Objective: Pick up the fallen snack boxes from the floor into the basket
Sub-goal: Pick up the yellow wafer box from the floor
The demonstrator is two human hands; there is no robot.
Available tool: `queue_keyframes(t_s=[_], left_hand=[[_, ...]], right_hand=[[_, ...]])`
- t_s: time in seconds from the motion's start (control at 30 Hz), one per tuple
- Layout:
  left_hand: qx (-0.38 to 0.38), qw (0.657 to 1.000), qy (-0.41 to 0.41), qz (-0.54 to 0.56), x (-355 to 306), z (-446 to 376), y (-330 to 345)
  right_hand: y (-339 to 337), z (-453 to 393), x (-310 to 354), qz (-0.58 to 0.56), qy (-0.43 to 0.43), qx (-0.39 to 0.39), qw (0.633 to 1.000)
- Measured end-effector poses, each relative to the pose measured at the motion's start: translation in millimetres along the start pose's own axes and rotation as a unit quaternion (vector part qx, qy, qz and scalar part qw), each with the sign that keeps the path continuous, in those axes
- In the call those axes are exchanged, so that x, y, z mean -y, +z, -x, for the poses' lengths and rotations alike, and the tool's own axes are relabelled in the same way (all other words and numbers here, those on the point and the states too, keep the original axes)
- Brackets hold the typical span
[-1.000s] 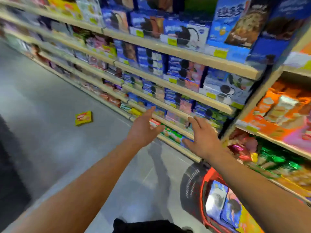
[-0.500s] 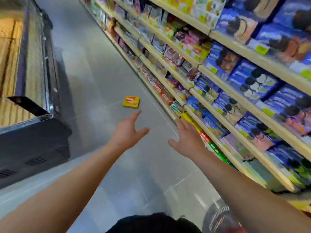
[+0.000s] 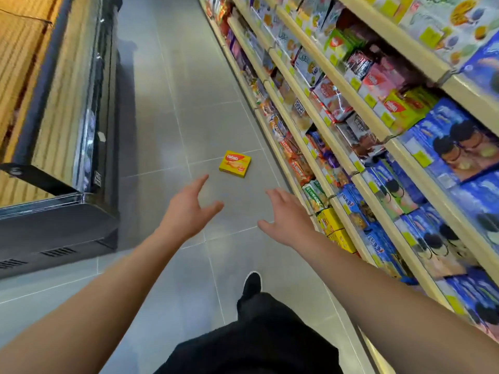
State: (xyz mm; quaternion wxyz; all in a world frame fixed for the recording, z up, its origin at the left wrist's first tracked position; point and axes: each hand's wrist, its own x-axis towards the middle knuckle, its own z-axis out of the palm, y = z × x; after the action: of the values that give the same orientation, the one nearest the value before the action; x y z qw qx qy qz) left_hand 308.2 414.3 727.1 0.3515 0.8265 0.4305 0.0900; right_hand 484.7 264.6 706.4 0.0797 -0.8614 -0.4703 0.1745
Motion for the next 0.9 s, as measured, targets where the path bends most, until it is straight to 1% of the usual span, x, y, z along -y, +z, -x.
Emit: queue_keyframes(t_s=[0.2,0.33,0.47,0.6,0.67,0.77,0.9], left_hand=[[-0.013,0.999,-0.052,0.013,-13.4,-81.1,3.2],[-0.014,0.998,-0.066,0.006,-12.4,-136.3,0.8],[0.002,0.996,-0.086,0.011,-2.0,-208.3,-2.6],[0.022,0.995,-0.096,0.030,12.4,-293.8,-12.7],[0.043,0.994,-0.095,0.029,16.8,-337.2,-19.6],[0.087,0.993,-0.074,0.002,19.0,-397.9,-30.2],[0.125,0.991,-0.050,-0.020,13.6,-463.4,-38.4]], right_hand=[[-29.8,-113.8,-19.8,0.013,-0.039,0.045,0.998],[-41.8,-176.6,-22.3,0.018,-0.049,0.069,0.996],[-43.6,-248.5,-19.0,0.016,-0.046,0.086,0.995],[-47.1,-327.6,-9.4,0.020,-0.034,0.101,0.994],[-51.7,-365.5,-5.5,0.017,-0.017,0.105,0.994],[-61.0,-414.2,1.4,0.003,0.012,0.104,0.994],[-69.3,-460.8,-1.5,-0.019,0.052,0.105,0.993]])
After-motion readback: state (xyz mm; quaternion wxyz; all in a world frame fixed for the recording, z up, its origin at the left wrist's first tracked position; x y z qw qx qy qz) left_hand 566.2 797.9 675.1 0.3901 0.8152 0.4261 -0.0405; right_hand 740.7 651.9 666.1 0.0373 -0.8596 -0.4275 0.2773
